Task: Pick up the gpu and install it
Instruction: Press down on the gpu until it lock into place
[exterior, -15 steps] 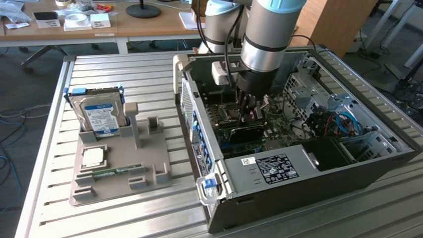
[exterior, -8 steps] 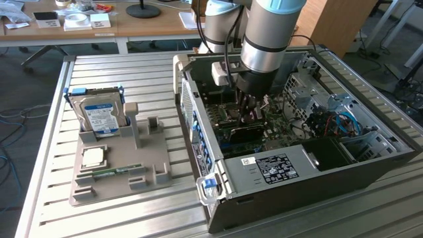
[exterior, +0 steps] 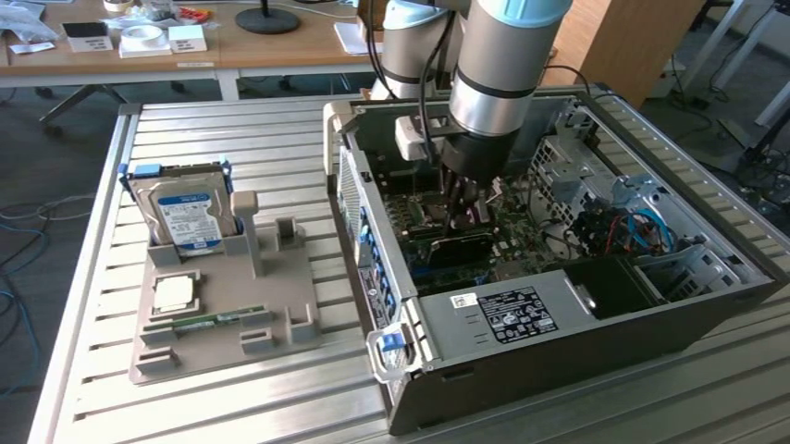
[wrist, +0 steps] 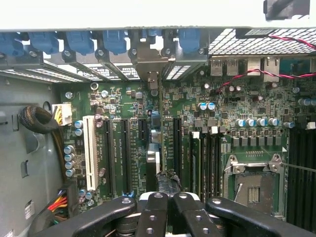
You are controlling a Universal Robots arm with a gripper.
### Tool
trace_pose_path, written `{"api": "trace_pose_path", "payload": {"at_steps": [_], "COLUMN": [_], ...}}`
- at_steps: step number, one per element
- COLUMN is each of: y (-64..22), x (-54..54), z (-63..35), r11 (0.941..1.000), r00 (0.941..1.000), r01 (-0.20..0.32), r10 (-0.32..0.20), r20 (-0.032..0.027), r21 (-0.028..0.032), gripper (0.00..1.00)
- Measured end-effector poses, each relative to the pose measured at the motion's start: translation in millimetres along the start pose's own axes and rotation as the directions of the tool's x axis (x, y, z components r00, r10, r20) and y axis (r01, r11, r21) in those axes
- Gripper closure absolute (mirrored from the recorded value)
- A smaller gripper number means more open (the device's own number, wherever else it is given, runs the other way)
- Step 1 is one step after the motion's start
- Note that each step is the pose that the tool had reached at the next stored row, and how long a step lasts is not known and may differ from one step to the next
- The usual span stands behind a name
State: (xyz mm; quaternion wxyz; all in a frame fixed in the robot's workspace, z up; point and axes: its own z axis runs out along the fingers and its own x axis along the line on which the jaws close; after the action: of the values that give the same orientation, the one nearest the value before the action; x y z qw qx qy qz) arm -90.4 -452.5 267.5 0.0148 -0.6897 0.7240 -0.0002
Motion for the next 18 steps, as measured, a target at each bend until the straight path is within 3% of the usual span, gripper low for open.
{"api": "trace_pose_path", "payload": {"at_steps": [18], "y": [0.1], "x": [0.1], "z": [4.5], "r11": [1.0], "r00": [1.0], "r01": [0.0], "r10": [0.0], "r20": [-0.0003], "r21": [0.0], "gripper": [0.89]}}
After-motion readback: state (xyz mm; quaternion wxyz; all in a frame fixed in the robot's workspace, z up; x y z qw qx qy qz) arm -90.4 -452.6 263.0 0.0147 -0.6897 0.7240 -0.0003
